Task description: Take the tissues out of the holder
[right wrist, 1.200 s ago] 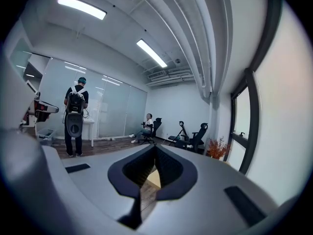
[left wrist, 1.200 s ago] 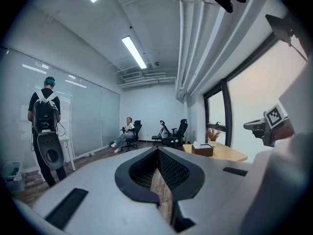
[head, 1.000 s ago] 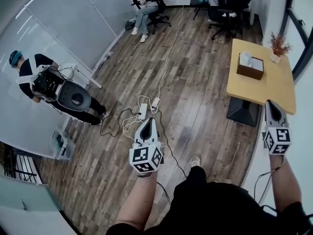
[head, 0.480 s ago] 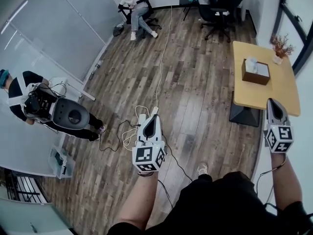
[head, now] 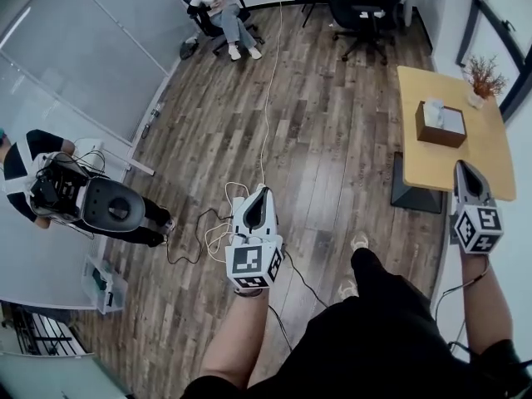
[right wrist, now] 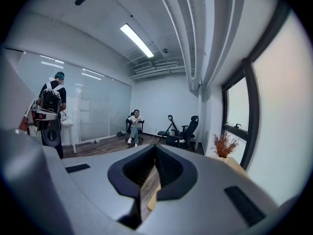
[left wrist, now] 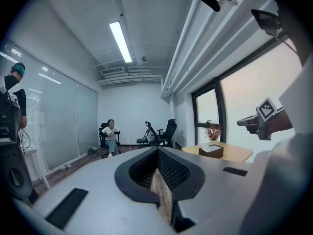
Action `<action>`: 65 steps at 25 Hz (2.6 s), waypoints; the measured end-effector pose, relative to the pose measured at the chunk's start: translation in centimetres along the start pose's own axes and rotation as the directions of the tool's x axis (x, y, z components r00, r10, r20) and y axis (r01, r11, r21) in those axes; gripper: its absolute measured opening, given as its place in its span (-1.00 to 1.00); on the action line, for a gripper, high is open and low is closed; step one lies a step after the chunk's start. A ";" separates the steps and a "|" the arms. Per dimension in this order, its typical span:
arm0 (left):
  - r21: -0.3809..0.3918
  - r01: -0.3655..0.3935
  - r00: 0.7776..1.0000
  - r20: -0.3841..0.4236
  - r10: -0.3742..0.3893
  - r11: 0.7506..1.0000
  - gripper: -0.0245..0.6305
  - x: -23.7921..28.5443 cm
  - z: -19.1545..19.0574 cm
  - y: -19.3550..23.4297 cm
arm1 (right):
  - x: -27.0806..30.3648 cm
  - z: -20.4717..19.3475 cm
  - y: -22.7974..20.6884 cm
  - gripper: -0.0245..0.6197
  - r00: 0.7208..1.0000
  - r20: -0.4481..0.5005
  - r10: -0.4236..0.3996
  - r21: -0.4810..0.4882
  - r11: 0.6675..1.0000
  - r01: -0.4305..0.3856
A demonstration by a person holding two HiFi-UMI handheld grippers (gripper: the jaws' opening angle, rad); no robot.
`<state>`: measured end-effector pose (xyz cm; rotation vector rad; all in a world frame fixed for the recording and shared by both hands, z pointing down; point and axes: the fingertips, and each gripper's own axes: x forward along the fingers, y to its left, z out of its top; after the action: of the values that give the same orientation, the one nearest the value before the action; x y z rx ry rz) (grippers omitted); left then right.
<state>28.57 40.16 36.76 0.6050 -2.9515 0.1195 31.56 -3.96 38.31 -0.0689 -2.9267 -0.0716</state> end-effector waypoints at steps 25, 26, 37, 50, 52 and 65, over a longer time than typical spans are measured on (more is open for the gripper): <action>0.078 0.023 0.999 0.020 -0.025 0.997 -0.91 29.0 8.7 6.0 | 26.0 2.4 -10.3 -0.91 0.995 -0.028 -0.092 0.109 0.990 0.095; 0.081 0.030 0.999 0.026 -0.032 0.996 -0.91 30.0 8.9 5.9 | 26.5 2.0 -10.9 -0.91 0.994 -0.037 -0.103 0.115 0.988 0.107; 0.057 0.163 0.986 0.035 -0.165 0.985 -0.91 40.6 6.8 4.1 | 30.1 0.4 -14.3 -0.91 0.978 -0.075 -0.196 0.100 0.974 0.203; 0.025 0.366 0.929 0.041 -0.367 0.930 -0.91 59.9 8.2 4.8 | 40.0 1.8 -14.6 -0.91 0.942 -0.178 -0.283 0.143 0.940 0.309; 0.027 0.412 0.910 0.040 -0.413 0.911 -0.91 62.8 8.7 3.7 | 41.4 2.3 -14.7 -0.91 0.938 -0.190 -0.291 0.138 0.938 0.319; 0.079 0.770 0.636 -0.009 -0.772 0.633 -0.91 75.5 10.0 -10.9 | 36.4 0.0 -20.3 -0.91 0.740 -0.306 -0.598 0.187 0.725 0.663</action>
<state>-37.05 0.03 37.96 1.8243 -2.4206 0.1305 -5.02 -22.69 45.22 0.9375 -2.5516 0.2257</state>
